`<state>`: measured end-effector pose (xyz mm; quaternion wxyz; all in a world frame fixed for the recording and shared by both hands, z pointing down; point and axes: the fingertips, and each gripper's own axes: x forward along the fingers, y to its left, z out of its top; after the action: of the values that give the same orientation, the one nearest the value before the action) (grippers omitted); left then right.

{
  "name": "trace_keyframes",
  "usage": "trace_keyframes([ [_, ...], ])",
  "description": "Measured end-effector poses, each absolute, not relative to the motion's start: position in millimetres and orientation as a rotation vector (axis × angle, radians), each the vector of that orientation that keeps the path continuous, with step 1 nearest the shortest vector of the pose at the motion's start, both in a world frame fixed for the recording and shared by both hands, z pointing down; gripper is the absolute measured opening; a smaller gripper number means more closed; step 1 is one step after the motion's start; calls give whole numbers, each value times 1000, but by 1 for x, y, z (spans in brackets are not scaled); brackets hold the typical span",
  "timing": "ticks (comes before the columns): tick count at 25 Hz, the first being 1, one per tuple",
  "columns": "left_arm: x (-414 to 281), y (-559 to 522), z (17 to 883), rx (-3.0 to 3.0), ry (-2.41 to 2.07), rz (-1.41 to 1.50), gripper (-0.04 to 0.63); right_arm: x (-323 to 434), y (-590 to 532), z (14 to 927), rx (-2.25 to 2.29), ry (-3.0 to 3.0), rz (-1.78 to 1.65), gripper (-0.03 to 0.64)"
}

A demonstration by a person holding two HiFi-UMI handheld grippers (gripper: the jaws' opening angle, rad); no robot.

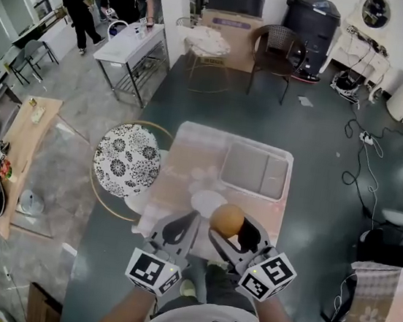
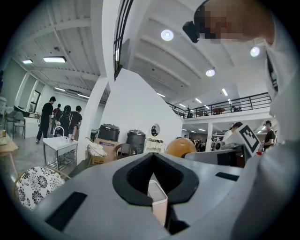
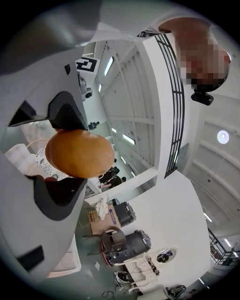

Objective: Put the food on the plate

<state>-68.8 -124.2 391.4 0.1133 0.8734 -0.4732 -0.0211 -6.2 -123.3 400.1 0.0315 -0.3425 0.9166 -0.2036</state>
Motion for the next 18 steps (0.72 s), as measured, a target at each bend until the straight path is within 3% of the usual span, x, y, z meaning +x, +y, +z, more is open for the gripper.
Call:
trace_keyframes([
  [18,-80,-197,450,2453,-1441,-15,6,-13,-203,480,-1067,2900,-760,310],
])
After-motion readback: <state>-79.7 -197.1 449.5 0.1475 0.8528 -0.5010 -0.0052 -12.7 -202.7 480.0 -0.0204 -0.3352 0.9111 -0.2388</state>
